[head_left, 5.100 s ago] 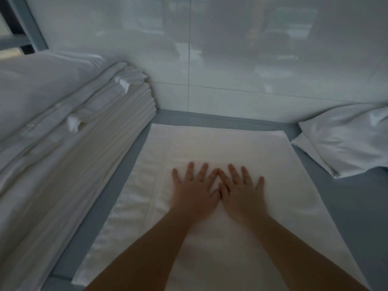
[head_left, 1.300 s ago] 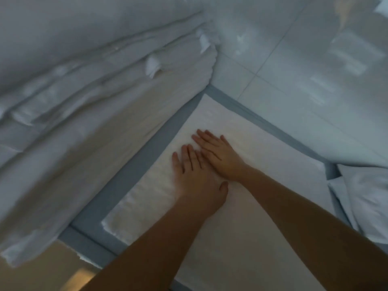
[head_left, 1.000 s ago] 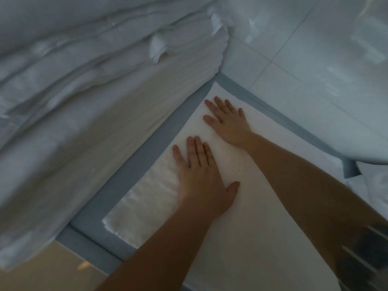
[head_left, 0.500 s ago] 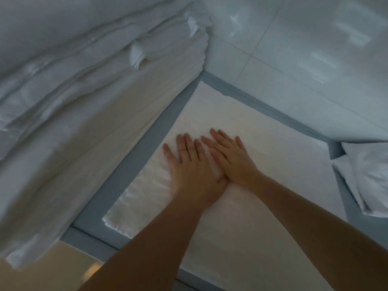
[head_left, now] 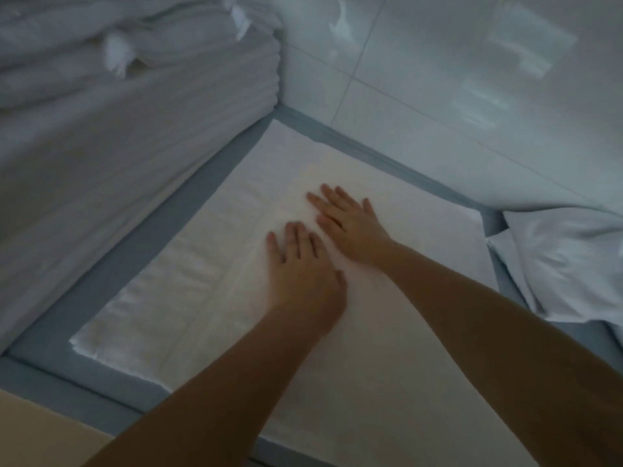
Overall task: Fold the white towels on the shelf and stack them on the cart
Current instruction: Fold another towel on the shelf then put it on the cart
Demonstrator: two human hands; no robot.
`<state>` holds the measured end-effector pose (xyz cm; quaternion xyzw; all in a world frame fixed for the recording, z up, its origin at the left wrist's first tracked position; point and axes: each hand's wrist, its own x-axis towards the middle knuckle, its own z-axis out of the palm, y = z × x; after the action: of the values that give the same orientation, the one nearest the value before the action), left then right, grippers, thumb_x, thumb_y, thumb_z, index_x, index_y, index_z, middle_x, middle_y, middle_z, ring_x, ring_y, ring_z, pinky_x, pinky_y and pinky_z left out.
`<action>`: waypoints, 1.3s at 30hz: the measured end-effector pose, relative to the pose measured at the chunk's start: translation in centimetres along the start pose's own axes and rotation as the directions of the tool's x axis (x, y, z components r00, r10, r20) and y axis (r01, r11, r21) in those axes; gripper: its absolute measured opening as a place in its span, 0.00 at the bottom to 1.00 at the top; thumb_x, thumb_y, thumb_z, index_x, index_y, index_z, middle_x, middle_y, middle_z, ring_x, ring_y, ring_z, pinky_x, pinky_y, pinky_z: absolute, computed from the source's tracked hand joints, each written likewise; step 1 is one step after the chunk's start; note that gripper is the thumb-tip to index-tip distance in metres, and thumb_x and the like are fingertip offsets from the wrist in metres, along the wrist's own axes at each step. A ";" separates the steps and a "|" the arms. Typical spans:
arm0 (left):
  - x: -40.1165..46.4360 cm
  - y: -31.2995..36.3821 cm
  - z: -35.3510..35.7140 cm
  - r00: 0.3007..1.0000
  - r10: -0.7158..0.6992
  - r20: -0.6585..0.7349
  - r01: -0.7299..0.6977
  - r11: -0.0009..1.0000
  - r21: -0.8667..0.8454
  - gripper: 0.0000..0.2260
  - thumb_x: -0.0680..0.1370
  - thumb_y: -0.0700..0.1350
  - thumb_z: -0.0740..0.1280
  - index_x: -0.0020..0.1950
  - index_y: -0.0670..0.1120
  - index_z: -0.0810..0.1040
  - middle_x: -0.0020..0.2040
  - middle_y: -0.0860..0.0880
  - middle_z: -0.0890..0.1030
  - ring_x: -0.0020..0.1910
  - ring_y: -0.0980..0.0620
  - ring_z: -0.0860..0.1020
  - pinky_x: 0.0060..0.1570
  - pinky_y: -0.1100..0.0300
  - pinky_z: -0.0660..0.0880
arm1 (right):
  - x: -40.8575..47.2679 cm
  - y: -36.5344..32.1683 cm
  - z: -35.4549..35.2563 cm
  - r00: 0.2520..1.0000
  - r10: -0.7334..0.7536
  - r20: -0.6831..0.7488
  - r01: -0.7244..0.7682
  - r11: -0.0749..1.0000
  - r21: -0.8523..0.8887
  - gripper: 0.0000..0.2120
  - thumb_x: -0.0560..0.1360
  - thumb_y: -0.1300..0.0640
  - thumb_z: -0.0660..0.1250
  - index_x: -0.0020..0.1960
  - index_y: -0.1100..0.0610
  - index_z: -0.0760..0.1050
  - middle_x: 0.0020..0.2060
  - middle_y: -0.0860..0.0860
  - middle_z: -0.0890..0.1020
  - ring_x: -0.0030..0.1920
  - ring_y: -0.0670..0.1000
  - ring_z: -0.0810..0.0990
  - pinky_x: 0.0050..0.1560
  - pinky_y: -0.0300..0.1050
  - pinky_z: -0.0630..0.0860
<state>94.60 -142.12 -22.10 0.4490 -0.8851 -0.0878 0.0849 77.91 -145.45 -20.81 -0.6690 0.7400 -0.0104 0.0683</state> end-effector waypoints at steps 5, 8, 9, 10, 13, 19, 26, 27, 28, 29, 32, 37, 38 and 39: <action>-1.1 1.8 1.0 0.998 0.068 0.013 -0.068 0.995 0.066 0.37 0.70 0.72 0.36 0.77 0.59 0.44 0.78 0.41 0.44 0.75 0.34 0.39 0.62 0.26 0.35 | -1.8 11.3 -2.2 0.800 0.600 -0.001 -0.600 0.800 -0.014 0.27 0.80 0.38 0.43 0.77 0.42 0.46 0.78 0.46 0.47 0.77 0.51 0.47 0.73 0.65 0.44; -0.5 2.2 0.6 0.999 0.014 0.053 -0.017 0.998 0.057 0.36 0.71 0.70 0.41 0.77 0.58 0.44 0.79 0.43 0.43 0.75 0.35 0.38 0.61 0.26 0.34 | -4.4 14.0 -2.9 0.678 0.734 0.036 -0.734 0.679 0.006 0.27 0.80 0.38 0.41 0.78 0.43 0.44 0.78 0.48 0.46 0.77 0.55 0.45 0.72 0.67 0.43; -0.3 2.9 0.4 0.998 -0.003 0.065 0.001 1.000 0.030 0.35 0.72 0.67 0.43 0.77 0.56 0.45 0.79 0.44 0.43 0.75 0.35 0.38 0.61 0.26 0.34 | -4.2 13.3 -2.7 0.720 0.694 0.020 -0.694 0.720 0.014 0.27 0.81 0.39 0.41 0.78 0.43 0.45 0.78 0.48 0.46 0.77 0.55 0.45 0.72 0.67 0.42; -0.3 4.0 0.3 0.998 -0.007 0.069 0.007 1.000 -0.002 0.35 0.74 0.65 0.46 0.78 0.53 0.47 0.79 0.45 0.44 0.75 0.35 0.38 0.61 0.26 0.35 | -3.8 11.9 -2.5 0.791 0.612 0.005 -0.612 0.791 0.029 0.26 0.81 0.39 0.42 0.77 0.42 0.45 0.78 0.46 0.46 0.77 0.54 0.45 0.72 0.67 0.42; -1.6 7.9 1.2 0.991 0.129 0.045 -0.126 0.991 -0.054 0.35 0.76 0.64 0.44 0.78 0.46 0.47 0.79 0.46 0.47 0.76 0.38 0.41 0.64 0.28 0.35 | -2.2 6.7 -0.9 0.978 0.202 0.051 -0.202 0.979 0.009 0.25 0.80 0.37 0.43 0.76 0.37 0.46 0.77 0.42 0.46 0.77 0.48 0.44 0.71 0.65 0.39; -2.7 9.0 2.7 0.977 0.209 0.028 -0.210 0.977 0.037 0.35 0.71 0.71 0.35 0.76 0.60 0.44 0.79 0.48 0.47 0.76 0.38 0.42 0.62 0.26 0.36 | -5.4 15.5 -2.1 0.849 0.527 0.010 -0.527 0.849 -0.022 0.27 0.81 0.39 0.43 0.78 0.45 0.45 0.78 0.49 0.46 0.77 0.52 0.45 0.74 0.58 0.42; -2.7 9.0 2.1 0.884 0.460 0.084 -0.464 0.885 0.034 0.33 0.74 0.62 0.33 0.78 0.54 0.45 0.79 0.52 0.48 0.78 0.47 0.43 0.69 0.34 0.38 | -9.6 13.0 -1.8 0.930 0.365 0.052 -0.368 0.927 0.070 0.25 0.82 0.42 0.44 0.78 0.45 0.48 0.78 0.49 0.47 0.77 0.51 0.45 0.74 0.56 0.41; -2.8 8.9 2.0 0.880 0.466 0.088 -0.471 0.882 0.036 0.34 0.74 0.63 0.32 0.78 0.52 0.45 0.79 0.52 0.47 0.78 0.49 0.43 0.70 0.36 0.39 | -10.5 11.7 -1.0 0.957 0.285 0.048 -0.287 0.957 0.048 0.25 0.81 0.40 0.44 0.77 0.41 0.47 0.78 0.46 0.47 0.77 0.49 0.44 0.74 0.57 0.41; -2.9 8.8 1.9 0.883 0.459 0.094 -0.464 0.885 0.039 0.36 0.72 0.64 0.32 0.78 0.51 0.45 0.79 0.52 0.47 0.77 0.50 0.43 0.71 0.36 0.39 | -11.6 10.9 -0.3 0.971 0.237 0.025 -0.238 0.971 0.012 0.25 0.80 0.38 0.44 0.76 0.39 0.46 0.78 0.44 0.46 0.77 0.47 0.43 0.74 0.57 0.40; -3.0 8.8 1.8 0.888 0.449 0.104 -0.455 0.890 0.043 0.38 0.71 0.65 0.31 0.78 0.50 0.44 0.79 0.52 0.46 0.77 0.50 0.42 0.71 0.37 0.39 | -12.8 11.2 0.0 0.971 0.240 -0.007 -0.240 0.971 -0.018 0.26 0.80 0.37 0.44 0.76 0.38 0.45 0.77 0.43 0.46 0.77 0.46 0.43 0.74 0.57 0.40; -3.1 9.1 1.8 0.896 0.424 0.134 -0.435 0.898 0.065 0.41 0.70 0.68 0.32 0.79 0.49 0.42 0.79 0.52 0.44 0.77 0.50 0.41 0.70 0.36 0.39 | -16.1 14.5 -0.8 0.849 0.528 -0.037 -0.528 0.849 -0.001 0.26 0.81 0.40 0.45 0.78 0.44 0.46 0.78 0.48 0.46 0.77 0.49 0.43 0.75 0.54 0.40; -3.0 9.0 2.1 0.891 0.431 0.141 -0.445 0.891 0.090 0.39 0.72 0.67 0.33 0.78 0.48 0.42 0.79 0.51 0.44 0.77 0.49 0.42 0.71 0.37 0.39 | -18.3 10.8 0.6 0.892 0.450 -0.047 -0.451 0.892 -0.014 0.27 0.81 0.40 0.43 0.78 0.44 0.44 0.78 0.48 0.45 0.77 0.50 0.41 0.74 0.53 0.37; -3.2 8.9 2.1 0.889 0.439 0.133 -0.451 0.888 0.085 0.37 0.73 0.65 0.33 0.78 0.48 0.42 0.79 0.51 0.45 0.77 0.50 0.42 0.71 0.37 0.38 | -18.9 9.3 1.3 0.920 0.389 -0.053 -0.390 0.921 0.001 0.27 0.80 0.39 0.43 0.77 0.43 0.44 0.78 0.47 0.45 0.77 0.49 0.41 0.73 0.53 0.36; -3.3 8.7 2.0 0.885 0.449 0.123 -0.459 0.885 0.075 0.34 0.75 0.63 0.34 0.78 0.48 0.43 0.79 0.51 0.46 0.77 0.50 0.43 0.72 0.39 0.38 | -19.7 8.4 1.9 0.930 0.363 -0.062 -0.363 0.932 0.010 0.27 0.79 0.38 0.42 0.77 0.41 0.43 0.78 0.46 0.45 0.77 0.48 0.41 0.74 0.52 0.37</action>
<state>89.22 -134.24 -22.28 0.2281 -0.9721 -0.0430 0.0350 71.72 -124.89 -21.82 -0.5202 0.8526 -0.0179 0.0452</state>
